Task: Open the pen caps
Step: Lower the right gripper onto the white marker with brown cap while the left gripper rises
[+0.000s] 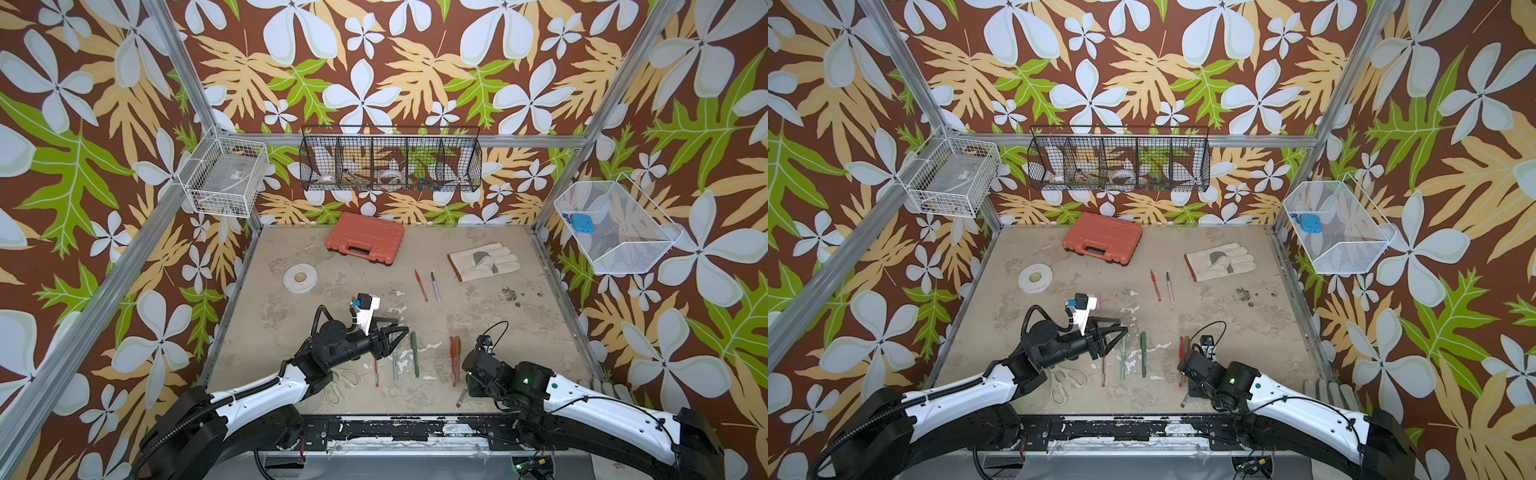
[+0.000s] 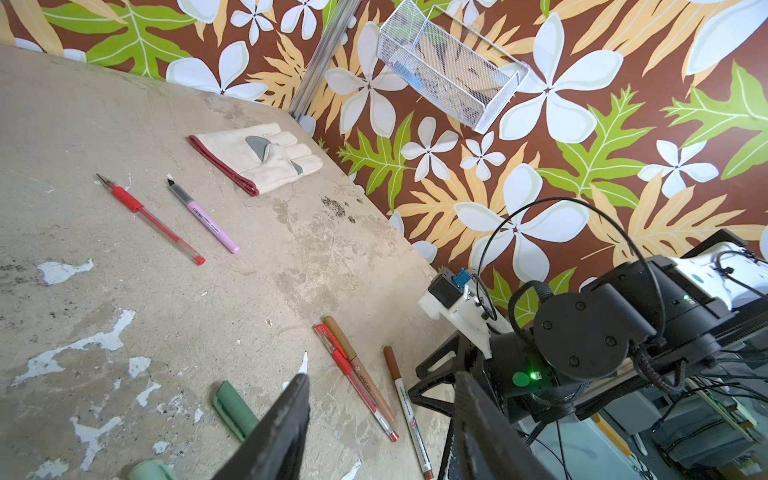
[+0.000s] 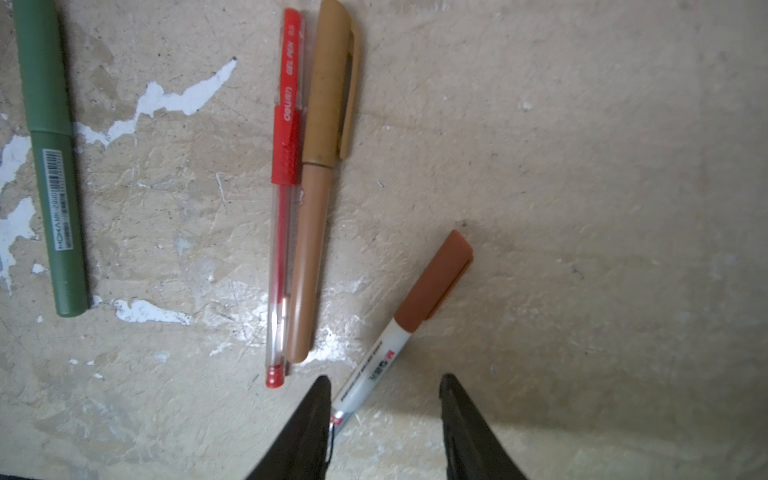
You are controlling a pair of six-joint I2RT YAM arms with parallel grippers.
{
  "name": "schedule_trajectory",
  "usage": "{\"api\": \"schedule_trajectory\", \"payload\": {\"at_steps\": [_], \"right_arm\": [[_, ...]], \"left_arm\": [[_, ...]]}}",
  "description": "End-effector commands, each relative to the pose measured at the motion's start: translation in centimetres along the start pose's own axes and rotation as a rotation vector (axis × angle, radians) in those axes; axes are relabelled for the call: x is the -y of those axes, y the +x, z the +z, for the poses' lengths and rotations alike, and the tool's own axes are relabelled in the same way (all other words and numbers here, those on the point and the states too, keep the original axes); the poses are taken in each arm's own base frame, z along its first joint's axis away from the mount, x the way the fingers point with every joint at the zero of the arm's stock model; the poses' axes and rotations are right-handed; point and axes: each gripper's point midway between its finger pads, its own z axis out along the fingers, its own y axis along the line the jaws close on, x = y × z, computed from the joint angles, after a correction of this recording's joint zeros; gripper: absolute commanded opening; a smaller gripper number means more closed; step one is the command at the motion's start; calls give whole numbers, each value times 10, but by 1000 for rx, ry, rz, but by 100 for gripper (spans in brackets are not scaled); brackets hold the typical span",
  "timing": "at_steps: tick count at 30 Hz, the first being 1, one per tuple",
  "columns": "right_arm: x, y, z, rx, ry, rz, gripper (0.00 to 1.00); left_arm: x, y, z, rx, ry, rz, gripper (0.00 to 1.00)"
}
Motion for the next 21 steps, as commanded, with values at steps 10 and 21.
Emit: {"api": "schedule_trajectory", "payload": {"at_steps": [10,21], "right_arm": [[-11,8,15,-53,-16,-50,40],[-2,14,23,-78,42,-84,30]], "left_arm": [[7,-7,1,21,28,16,56],[10,-6,2,15,47,12,56]]}}
